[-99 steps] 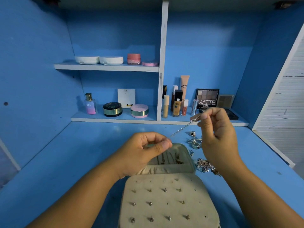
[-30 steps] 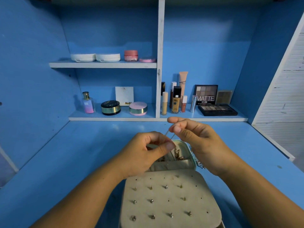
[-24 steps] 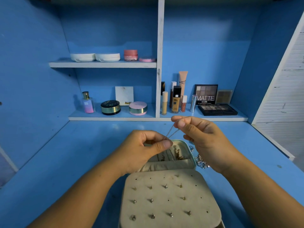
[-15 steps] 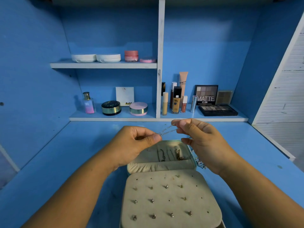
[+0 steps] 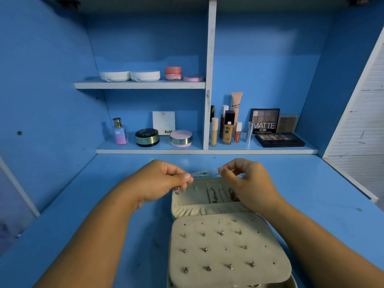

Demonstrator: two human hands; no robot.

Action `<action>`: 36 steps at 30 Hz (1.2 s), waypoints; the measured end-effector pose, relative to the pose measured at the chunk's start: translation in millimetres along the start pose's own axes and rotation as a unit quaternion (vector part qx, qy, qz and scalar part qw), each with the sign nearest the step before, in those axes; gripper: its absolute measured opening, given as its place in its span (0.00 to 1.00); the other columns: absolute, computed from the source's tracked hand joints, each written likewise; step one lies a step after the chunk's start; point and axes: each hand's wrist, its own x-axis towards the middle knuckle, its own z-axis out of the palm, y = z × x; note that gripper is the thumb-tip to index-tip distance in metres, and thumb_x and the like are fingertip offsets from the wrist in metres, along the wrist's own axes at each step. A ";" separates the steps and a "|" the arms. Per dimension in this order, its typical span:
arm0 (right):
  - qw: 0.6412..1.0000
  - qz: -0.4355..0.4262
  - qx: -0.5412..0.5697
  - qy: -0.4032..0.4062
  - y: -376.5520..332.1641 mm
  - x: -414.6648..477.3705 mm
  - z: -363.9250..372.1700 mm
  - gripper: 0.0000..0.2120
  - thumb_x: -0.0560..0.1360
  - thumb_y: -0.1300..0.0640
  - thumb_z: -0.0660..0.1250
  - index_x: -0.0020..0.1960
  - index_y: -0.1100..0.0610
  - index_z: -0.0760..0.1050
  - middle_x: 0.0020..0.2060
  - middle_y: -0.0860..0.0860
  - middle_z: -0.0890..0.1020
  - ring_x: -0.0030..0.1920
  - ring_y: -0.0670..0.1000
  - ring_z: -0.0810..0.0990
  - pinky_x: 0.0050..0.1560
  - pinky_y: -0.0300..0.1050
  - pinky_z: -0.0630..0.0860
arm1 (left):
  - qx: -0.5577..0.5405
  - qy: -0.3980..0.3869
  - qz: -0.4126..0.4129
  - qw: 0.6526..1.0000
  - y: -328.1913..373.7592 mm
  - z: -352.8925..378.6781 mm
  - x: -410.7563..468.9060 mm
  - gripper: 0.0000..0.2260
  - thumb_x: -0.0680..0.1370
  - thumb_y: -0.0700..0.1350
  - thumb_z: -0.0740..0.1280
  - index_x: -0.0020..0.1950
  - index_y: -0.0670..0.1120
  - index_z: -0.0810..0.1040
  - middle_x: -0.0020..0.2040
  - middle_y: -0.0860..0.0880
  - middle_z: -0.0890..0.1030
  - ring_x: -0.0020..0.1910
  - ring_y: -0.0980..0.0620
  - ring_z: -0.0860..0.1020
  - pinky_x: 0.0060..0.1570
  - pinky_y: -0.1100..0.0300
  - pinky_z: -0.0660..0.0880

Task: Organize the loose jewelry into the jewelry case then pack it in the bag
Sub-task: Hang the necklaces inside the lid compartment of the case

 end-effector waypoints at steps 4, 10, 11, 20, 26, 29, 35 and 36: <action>0.996 0.027 -0.075 -0.026 6.0 7.0 5.1 0.10 0.73 0.46 0.68 0.34 0.46 0.78 0.46 0.42 0.78 0.62 0.53 0.72 0.61 0.52 0.71 | 0.030 0.011 -0.055 0.998 -4.0 -1.4 1.4 0.07 0.76 0.49 0.72 0.45 0.47 0.86 0.36 0.54 0.82 0.37 0.57 0.76 0.39 0.64 0.72; 0.979 0.072 -0.170 -0.082 -9.9 19.2 14.3 0.09 0.71 0.43 0.70 0.39 0.48 0.82 0.46 0.44 0.76 0.62 0.53 0.64 0.62 0.55 0.63 | 0.087 0.034 -0.110 0.990 -10.0 -7.4 4.1 0.11 0.71 0.51 0.74 0.34 0.45 0.83 0.35 0.46 0.81 0.35 0.50 0.75 0.40 0.60 0.74; 0.976 0.078 -0.185 -0.089 -13.6 21.2 17.2 0.09 0.71 0.43 0.70 0.39 0.47 0.81 0.47 0.44 0.77 0.61 0.53 0.64 0.59 0.53 0.63 | 0.098 0.037 -0.116 0.988 -10.1 -7.2 4.3 0.11 0.70 0.51 0.73 0.32 0.46 0.82 0.34 0.46 0.79 0.34 0.49 0.74 0.39 0.59 0.73; 0.946 0.089 -0.295 -0.099 -30.5 39.0 34.8 0.15 0.69 0.40 0.70 0.37 0.52 0.80 0.39 0.47 0.77 0.52 0.52 0.68 0.56 0.53 0.62 | 0.128 0.068 -0.134 0.980 -9.7 -6.3 6.0 0.08 0.68 0.49 0.71 0.32 0.46 0.79 0.31 0.47 0.75 0.29 0.48 0.69 0.35 0.61 0.68; 0.966 0.099 -0.206 -0.119 -30.3 40.0 31.0 0.15 0.64 0.45 0.77 0.38 0.56 0.80 0.35 0.50 0.80 0.36 0.48 0.76 0.34 0.41 0.71 | 0.170 0.088 -0.125 0.974 -10.3 -3.2 5.4 0.13 0.66 0.50 0.69 0.43 0.42 0.81 0.30 0.48 0.69 0.27 0.49 0.67 0.30 0.62 0.65; 0.972 0.081 -0.169 -0.139 -24.2 41.6 28.9 0.12 0.65 0.47 0.77 0.36 0.54 0.79 0.35 0.48 0.81 0.38 0.47 0.77 0.34 0.41 0.72 | 0.183 0.077 -0.124 0.972 -7.3 -2.7 2.7 0.09 0.65 0.50 0.68 0.38 0.46 0.76 0.29 0.49 0.68 0.27 0.50 0.65 0.30 0.62 0.63; 0.959 -0.073 -0.187 -0.201 -13.4 36.7 22.1 0.03 0.72 0.50 0.71 0.45 0.48 0.80 0.47 0.43 0.79 0.49 0.45 0.76 0.44 0.35 0.72 | 0.185 0.071 -0.131 0.971 -5.1 -2.3 1.9 0.10 0.61 0.51 0.68 0.35 0.46 0.74 0.30 0.48 0.69 0.28 0.48 0.65 0.33 0.59 0.64; 0.954 -0.100 -0.196 -0.203 -12.1 35.9 21.6 0.03 0.72 0.51 0.71 0.46 0.46 0.80 0.48 0.43 0.78 0.50 0.45 0.75 0.48 0.38 0.74 | 0.187 0.072 -0.129 0.971 -5.1 -2.4 1.8 0.10 0.61 0.51 0.68 0.34 0.46 0.73 0.30 0.48 0.68 0.28 0.48 0.65 0.33 0.60 0.64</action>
